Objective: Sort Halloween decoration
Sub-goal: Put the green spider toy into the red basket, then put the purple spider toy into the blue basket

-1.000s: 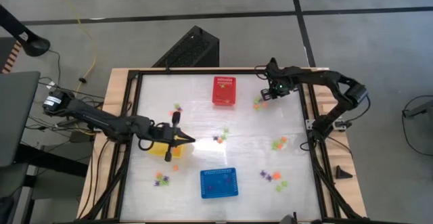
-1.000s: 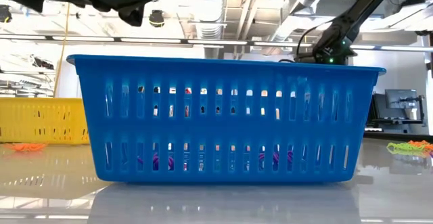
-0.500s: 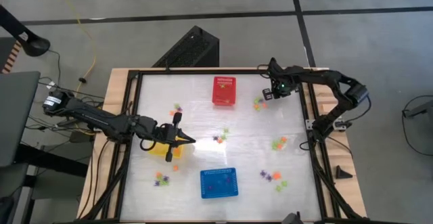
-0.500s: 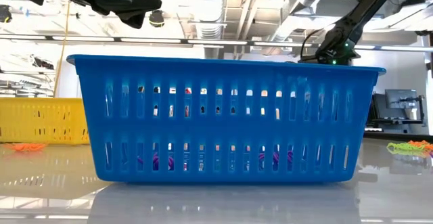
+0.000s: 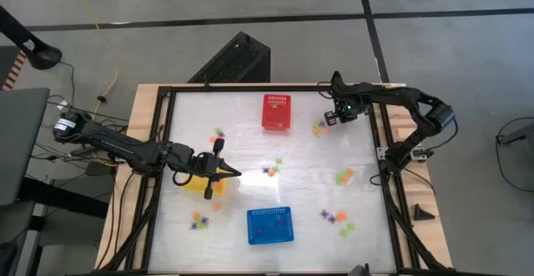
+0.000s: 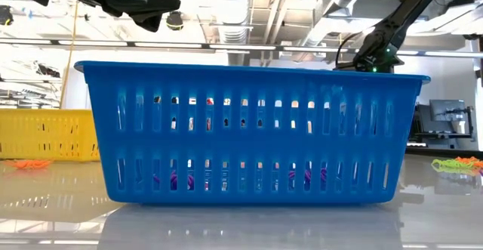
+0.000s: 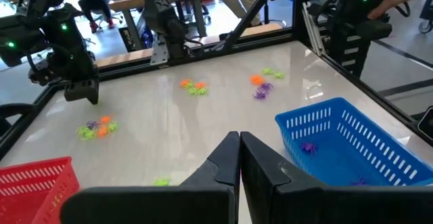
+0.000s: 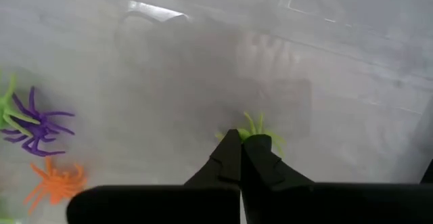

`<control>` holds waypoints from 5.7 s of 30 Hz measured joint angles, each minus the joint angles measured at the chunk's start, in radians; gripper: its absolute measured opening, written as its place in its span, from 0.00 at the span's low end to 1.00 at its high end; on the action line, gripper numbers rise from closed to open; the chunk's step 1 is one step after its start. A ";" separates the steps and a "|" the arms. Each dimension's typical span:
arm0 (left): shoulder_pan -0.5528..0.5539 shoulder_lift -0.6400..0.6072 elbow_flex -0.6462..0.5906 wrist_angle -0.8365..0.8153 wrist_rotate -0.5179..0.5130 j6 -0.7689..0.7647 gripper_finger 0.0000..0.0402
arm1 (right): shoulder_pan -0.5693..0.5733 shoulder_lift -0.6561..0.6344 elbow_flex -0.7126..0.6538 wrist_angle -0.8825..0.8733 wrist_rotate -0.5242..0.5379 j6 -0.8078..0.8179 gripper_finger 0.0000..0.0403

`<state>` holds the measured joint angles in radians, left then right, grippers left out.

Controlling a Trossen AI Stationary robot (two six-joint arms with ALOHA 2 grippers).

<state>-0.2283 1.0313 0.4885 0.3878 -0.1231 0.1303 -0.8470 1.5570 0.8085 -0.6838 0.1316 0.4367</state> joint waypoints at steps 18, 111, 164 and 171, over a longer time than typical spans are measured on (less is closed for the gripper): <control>0.000 0.000 0.000 -0.001 0.000 0.006 0.00 | 0.122 0.002 0.187 -0.119 -0.008 -0.004 0.08; 0.000 0.000 0.000 -0.015 0.007 0.001 0.00 | 0.467 0.133 0.484 0.358 -0.001 -0.079 0.24; -0.531 0.122 0.251 -1.052 0.008 -1.033 0.10 | 1.428 0.065 0.489 0.172 0.416 0.042 0.35; -0.573 0.183 0.240 -0.953 -0.035 -0.972 0.28 | 1.448 0.065 0.489 0.175 0.415 0.036 0.35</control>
<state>-0.8018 1.2146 0.7284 -0.5649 -0.1577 -0.8416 0.6006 1.6222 1.2972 -0.5091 0.5465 0.4723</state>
